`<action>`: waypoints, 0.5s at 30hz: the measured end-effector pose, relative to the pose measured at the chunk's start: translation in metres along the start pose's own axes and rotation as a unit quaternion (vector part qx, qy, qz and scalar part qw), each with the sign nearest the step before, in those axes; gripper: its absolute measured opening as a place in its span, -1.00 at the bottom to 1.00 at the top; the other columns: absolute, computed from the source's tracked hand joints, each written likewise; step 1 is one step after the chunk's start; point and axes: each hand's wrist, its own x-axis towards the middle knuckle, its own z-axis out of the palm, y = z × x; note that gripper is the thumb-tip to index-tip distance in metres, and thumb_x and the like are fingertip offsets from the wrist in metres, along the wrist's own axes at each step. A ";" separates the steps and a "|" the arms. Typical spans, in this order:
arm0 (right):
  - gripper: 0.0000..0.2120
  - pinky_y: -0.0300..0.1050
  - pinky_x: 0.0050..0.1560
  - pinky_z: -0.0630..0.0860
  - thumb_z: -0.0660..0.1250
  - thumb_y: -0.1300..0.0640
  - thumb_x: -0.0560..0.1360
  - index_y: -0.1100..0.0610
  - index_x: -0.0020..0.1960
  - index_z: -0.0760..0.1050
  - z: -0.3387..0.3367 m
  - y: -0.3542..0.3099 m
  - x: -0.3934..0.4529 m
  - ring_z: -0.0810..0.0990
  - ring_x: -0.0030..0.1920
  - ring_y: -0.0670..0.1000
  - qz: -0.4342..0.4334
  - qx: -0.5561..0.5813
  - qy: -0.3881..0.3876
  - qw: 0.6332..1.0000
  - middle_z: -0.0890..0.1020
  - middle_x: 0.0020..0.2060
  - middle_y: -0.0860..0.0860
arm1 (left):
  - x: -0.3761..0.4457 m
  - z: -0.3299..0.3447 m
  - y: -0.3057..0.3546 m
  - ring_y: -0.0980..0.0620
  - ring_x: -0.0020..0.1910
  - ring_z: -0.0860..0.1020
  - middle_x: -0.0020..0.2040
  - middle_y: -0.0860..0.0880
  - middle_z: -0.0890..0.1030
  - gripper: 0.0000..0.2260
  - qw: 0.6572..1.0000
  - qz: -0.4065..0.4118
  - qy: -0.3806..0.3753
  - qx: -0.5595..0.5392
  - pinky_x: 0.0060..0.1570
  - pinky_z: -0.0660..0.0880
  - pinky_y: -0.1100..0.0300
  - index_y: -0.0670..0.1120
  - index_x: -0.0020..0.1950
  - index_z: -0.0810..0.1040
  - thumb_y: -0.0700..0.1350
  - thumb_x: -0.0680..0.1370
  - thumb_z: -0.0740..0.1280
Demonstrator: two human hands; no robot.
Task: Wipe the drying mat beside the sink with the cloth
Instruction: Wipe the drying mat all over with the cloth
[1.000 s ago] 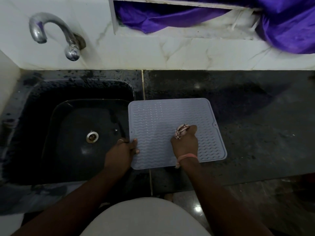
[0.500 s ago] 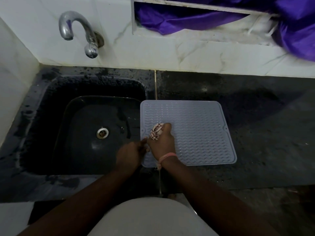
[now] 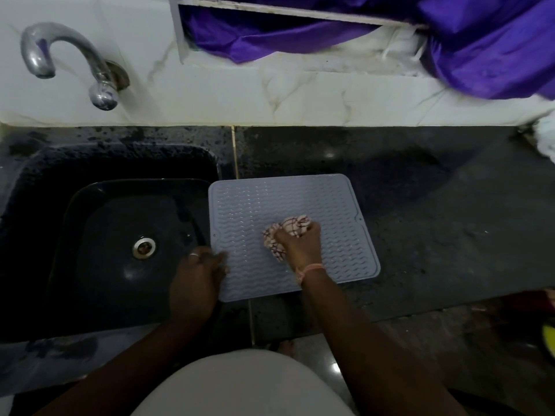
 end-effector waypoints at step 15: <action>-0.65 -0.13 -0.01 0.47 0.42 0.26 0.47 0.20 0.15 0.33 -0.135 -0.011 0.030 0.66 -0.02 0.22 -0.155 -0.303 0.206 0.917 0.64 -0.01 0.17 | 0.002 0.009 -0.002 -0.01 0.14 0.56 0.21 0.01 0.56 -0.73 1.000 -0.025 -0.004 0.013 0.08 0.55 0.08 0.15 0.29 0.61 0.09 0.60 0.33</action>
